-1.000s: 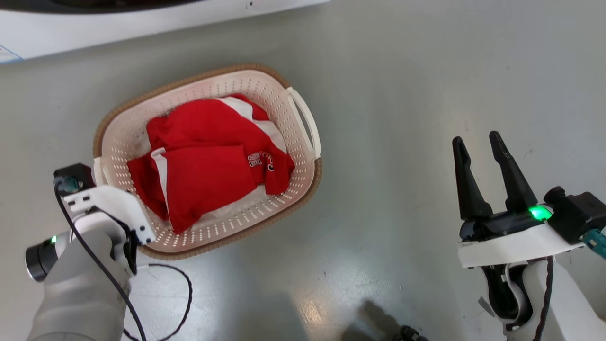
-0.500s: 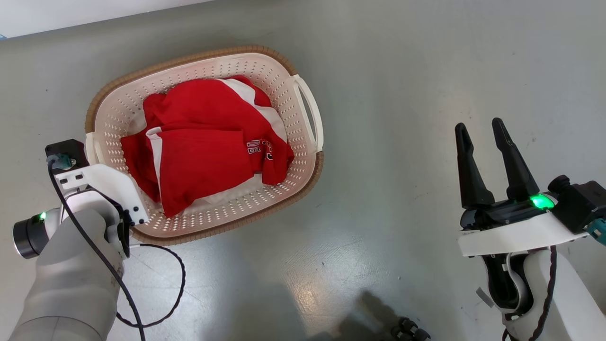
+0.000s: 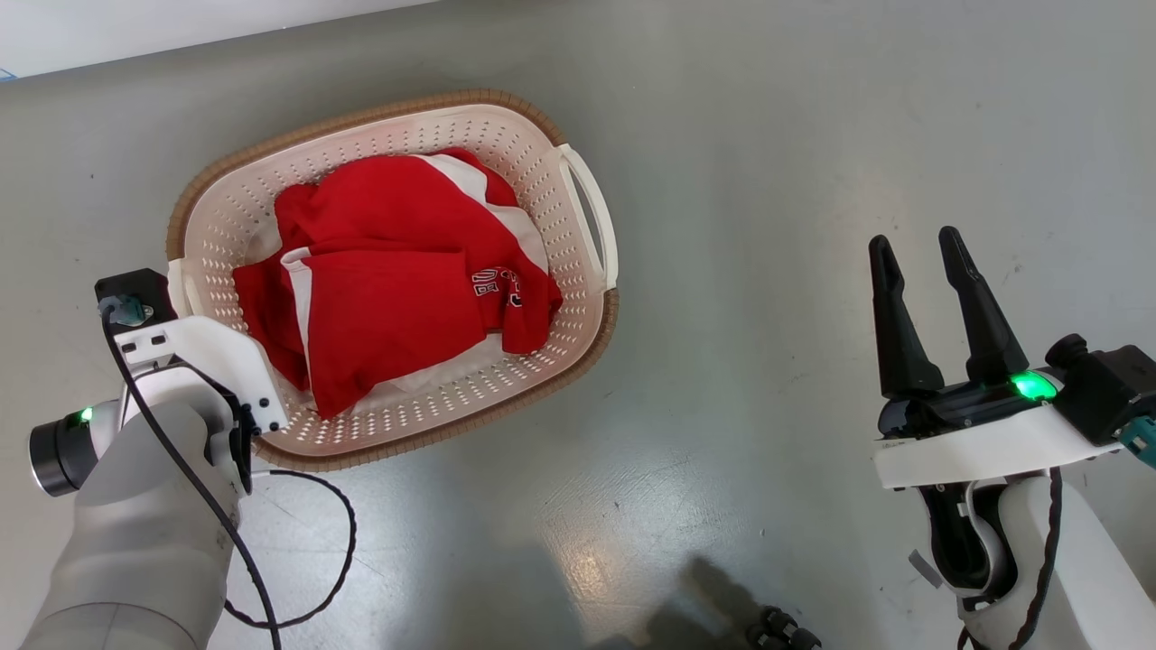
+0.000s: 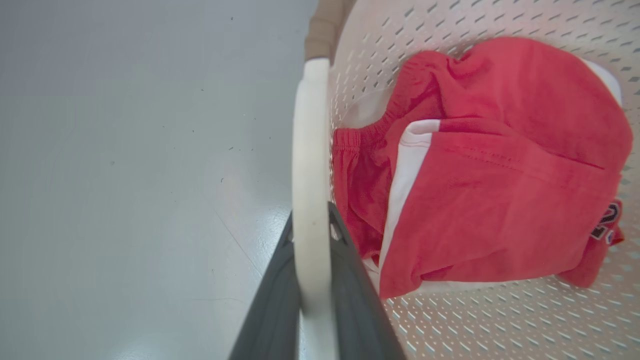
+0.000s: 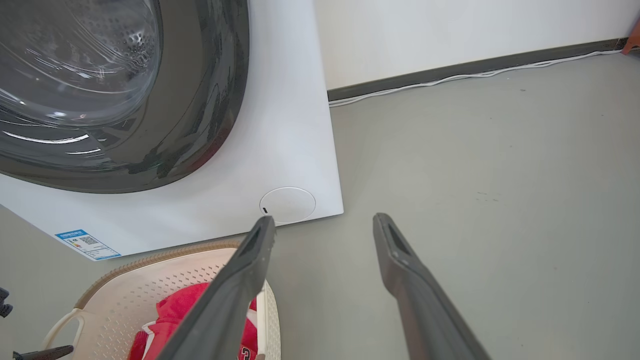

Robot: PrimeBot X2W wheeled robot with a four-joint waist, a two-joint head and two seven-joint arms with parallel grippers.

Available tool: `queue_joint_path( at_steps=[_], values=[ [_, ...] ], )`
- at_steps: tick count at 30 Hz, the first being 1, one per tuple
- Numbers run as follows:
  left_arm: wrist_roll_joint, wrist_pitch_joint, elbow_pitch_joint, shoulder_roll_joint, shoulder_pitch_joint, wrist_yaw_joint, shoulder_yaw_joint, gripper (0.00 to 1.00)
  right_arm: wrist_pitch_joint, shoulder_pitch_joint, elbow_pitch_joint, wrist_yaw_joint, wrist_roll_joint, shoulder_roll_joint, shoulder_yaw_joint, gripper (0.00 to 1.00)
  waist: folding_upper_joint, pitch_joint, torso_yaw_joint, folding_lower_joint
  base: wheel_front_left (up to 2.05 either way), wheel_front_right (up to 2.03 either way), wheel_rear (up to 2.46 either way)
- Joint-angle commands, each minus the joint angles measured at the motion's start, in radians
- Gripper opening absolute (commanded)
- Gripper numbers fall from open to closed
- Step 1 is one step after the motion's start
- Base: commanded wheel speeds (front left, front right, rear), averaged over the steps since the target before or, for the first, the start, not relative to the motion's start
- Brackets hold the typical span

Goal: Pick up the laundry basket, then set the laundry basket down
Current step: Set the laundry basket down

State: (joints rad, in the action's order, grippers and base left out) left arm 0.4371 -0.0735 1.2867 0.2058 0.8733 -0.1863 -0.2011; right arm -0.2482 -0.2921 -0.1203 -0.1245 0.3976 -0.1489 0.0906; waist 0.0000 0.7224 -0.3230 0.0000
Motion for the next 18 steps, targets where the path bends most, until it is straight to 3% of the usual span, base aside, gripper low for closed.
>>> queue_joint_path(
  at_steps=[1, 18],
  values=[
    [-0.001, -0.011, -0.002, 0.03, 0.012, -0.015, 0.009, 0.0, -0.014, 0.006, 0.012, -0.006, 0.006, -0.011, 0.013, 1.0, 0.0, 0.0, -0.001, 0.0, 0.0, 0.0, 0.0],
    [0.011, -0.023, 0.001, 0.027, 0.029, -0.019, -0.008, 0.0, -0.014, 0.013, 0.003, -0.006, 0.005, -0.015, 0.021, 1.0, 0.0, -0.003, 0.001, 0.0, 0.0, 0.0, 0.0]
  ],
)
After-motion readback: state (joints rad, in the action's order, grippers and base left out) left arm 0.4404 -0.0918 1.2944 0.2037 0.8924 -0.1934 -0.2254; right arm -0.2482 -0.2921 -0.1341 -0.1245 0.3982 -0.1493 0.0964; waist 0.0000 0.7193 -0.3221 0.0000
